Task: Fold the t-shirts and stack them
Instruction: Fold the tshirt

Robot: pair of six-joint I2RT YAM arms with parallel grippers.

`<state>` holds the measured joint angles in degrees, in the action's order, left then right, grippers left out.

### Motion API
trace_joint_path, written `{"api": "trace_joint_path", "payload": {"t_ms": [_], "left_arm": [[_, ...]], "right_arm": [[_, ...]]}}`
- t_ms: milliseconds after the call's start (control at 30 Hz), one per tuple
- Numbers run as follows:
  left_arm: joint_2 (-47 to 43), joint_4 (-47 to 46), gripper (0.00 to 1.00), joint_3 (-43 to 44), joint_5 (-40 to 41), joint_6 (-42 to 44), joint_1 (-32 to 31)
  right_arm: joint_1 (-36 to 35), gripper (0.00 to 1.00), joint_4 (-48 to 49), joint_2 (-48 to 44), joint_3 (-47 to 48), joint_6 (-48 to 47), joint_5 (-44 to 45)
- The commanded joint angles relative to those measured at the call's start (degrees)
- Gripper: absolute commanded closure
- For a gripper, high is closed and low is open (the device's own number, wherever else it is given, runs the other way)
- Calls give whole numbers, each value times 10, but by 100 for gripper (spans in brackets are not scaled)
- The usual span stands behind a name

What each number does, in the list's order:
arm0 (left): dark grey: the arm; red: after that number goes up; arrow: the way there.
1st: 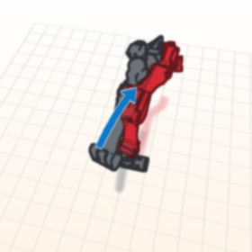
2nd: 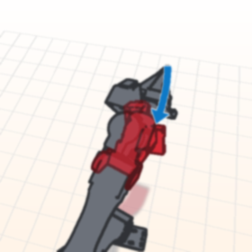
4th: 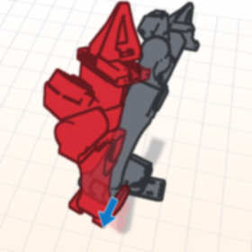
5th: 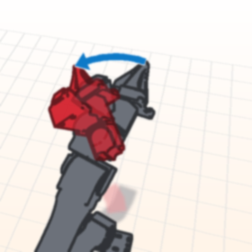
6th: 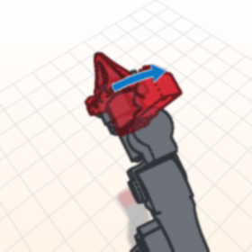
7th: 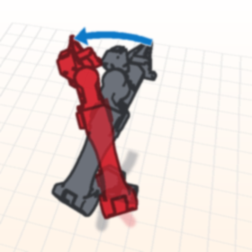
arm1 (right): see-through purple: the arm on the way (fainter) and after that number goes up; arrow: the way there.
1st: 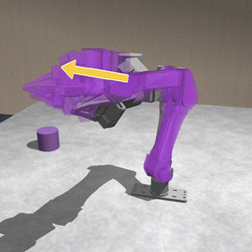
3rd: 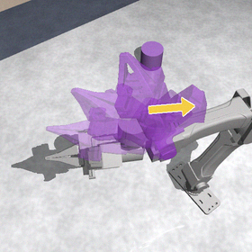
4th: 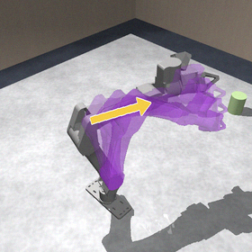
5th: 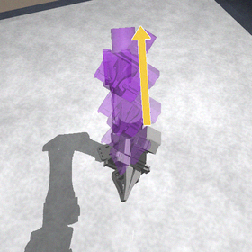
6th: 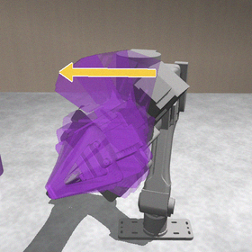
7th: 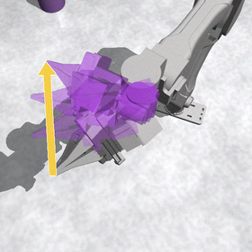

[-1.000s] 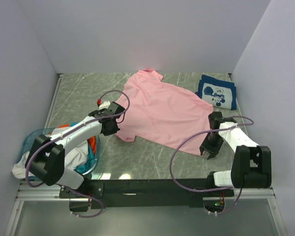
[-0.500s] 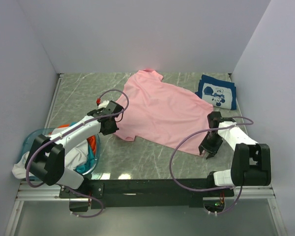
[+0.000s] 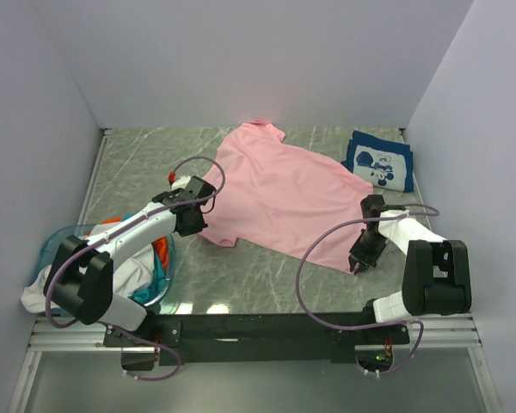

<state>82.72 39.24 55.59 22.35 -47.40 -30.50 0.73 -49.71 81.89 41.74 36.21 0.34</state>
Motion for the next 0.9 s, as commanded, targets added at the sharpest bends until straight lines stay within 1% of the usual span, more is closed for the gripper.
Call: {"api": "trace_joint_path", "payload": {"t_ms": [0,67,100,133,200,300,333,400,433,667,867], "left_arm": [[-17,-4,99,0,2,6,2],[-19,-2,99,0,4,6,2],[-18,0,99,1,4,7,2],[-19,0,99,2,6,6,2],[-23,6,99,4,8,6,3],[-30,16,99,8,9,1,3],[-36,23,99,9,10,0,3],[-44,29,99,9,11,-5,3],[-51,36,99,9,11,-7,3],[-84,72,99,-1,16,-20,3],[-119,108,99,-12,21,-42,3]], "right_arm": [[-3,80,16,6,-3,4,1],[-3,88,13,4,-1,1,1],[-3,97,7,3,0,-1,4],[-3,100,2,1,3,-3,5],[-3,100,-11,-7,6,-9,9],[-5,100,-33,-19,10,-15,-2],[-5,100,-38,-23,15,-16,-18],[-5,100,-57,-37,19,-14,-18],[-19,100,-63,-42,21,-14,-17],[-43,100,-99,-81,2,-11,-18],[-85,100,-132,-103,-5,2,-11]]}}
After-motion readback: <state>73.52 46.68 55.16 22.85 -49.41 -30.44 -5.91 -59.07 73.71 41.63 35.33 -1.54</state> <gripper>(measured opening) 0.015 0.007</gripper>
